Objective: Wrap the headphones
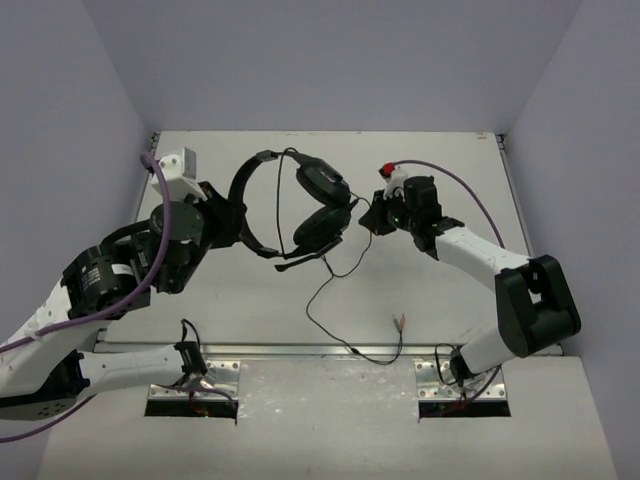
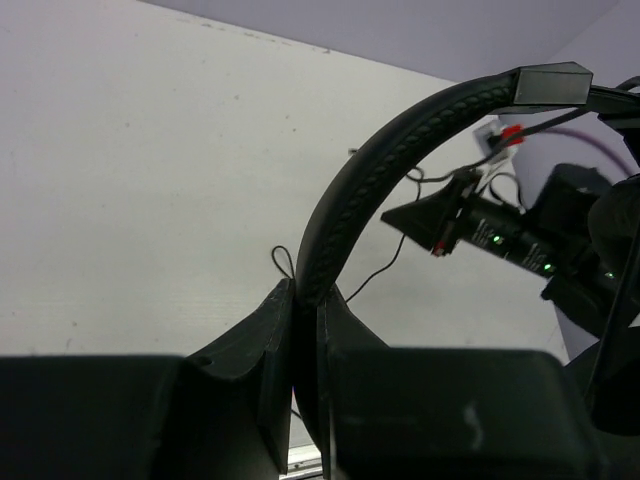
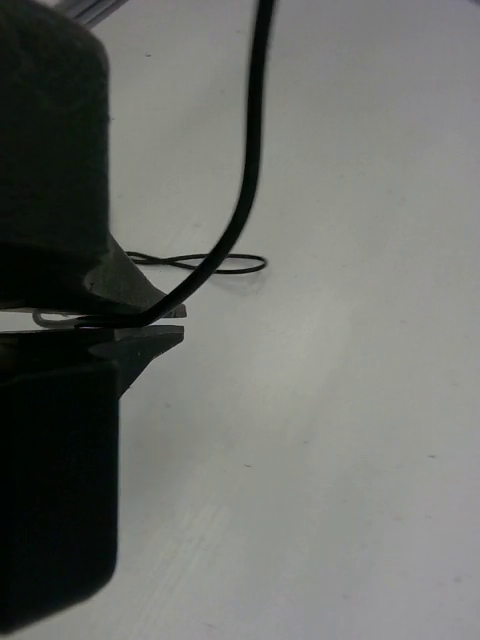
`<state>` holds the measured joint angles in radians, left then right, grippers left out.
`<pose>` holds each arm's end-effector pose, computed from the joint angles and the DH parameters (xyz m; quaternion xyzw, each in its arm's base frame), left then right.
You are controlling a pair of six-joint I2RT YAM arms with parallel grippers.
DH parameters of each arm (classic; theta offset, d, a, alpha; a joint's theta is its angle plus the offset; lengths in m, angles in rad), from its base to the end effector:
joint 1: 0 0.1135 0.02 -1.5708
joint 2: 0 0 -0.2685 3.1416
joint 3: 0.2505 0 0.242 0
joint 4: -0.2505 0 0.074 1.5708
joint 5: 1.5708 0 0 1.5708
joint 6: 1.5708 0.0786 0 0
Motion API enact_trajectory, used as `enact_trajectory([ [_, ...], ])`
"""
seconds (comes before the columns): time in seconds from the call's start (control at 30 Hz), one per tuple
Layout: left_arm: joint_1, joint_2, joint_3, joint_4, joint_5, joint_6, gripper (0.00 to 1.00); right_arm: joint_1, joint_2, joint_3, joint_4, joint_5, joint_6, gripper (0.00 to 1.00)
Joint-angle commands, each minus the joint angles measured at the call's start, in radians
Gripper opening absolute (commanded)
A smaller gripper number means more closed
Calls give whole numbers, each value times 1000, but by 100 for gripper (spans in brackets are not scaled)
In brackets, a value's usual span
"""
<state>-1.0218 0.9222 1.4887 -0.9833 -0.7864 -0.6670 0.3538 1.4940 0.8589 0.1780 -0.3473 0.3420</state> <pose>0.1215 -0.0920 0.4515 -0.0691 0.7989 -0.1634 0.5747 0.3251 0.1486 0.2251 -0.0962 0.8356 0.3154 0.4394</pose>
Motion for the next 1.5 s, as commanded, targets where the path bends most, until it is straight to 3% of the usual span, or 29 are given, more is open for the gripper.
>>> enact_trajectory([
  [0.0, -8, -9, 70, 112, -34, -40, 0, 17, -40, -76, 3, 33, 43, 3],
  [0.1, -8, -28, 91, 98, -133, -107, 0, 16, -126, -190, 107, 37, 91, 3],
  [0.2, -8, -7, 197, 8, -250, -169, 0, 14, -121, -186, -7, 161, 78, 1],
  [0.3, -8, 33, 249, -17, -249, -151, 0, 14, -55, -129, -167, 235, 72, 3],
  [0.33, -9, 40, 249, 7, -225, -119, 0, 14, -51, -123, -169, 178, 55, 13],
  [0.4, -8, 63, 226, 28, -162, -92, 0, 14, -104, -176, -106, 111, 54, 23],
  [0.43, -8, 67, 211, 29, -149, -95, 0, 14, -133, -193, -88, 90, 55, 36],
  [0.53, -8, 37, 115, 90, -82, -91, 0, 14, -230, -210, -74, -66, 4, 54],
  [0.6, -8, 26, 56, 147, 18, -42, 0, 14, -311, -215, -63, -264, -35, 98],
  [0.83, -8, 60, -50, 176, 200, -31, 0, 14, -549, -236, 75, -427, -55, 99],
  [1.03, -8, 52, -110, 225, 280, -54, 0, 22, -470, -212, 215, -431, -11, 96],
  [1.27, -9, 58, -157, 291, 366, -55, 0, 68, -365, -182, 348, -395, -3, 85],
  [1.33, -9, 58, -169, 304, 378, -60, 0, 68, -348, -181, 391, -391, 14, 78],
  [1.47, -9, 58, -185, 310, 374, -66, 0, 68, -293, -164, 524, -464, 110, 75],
])
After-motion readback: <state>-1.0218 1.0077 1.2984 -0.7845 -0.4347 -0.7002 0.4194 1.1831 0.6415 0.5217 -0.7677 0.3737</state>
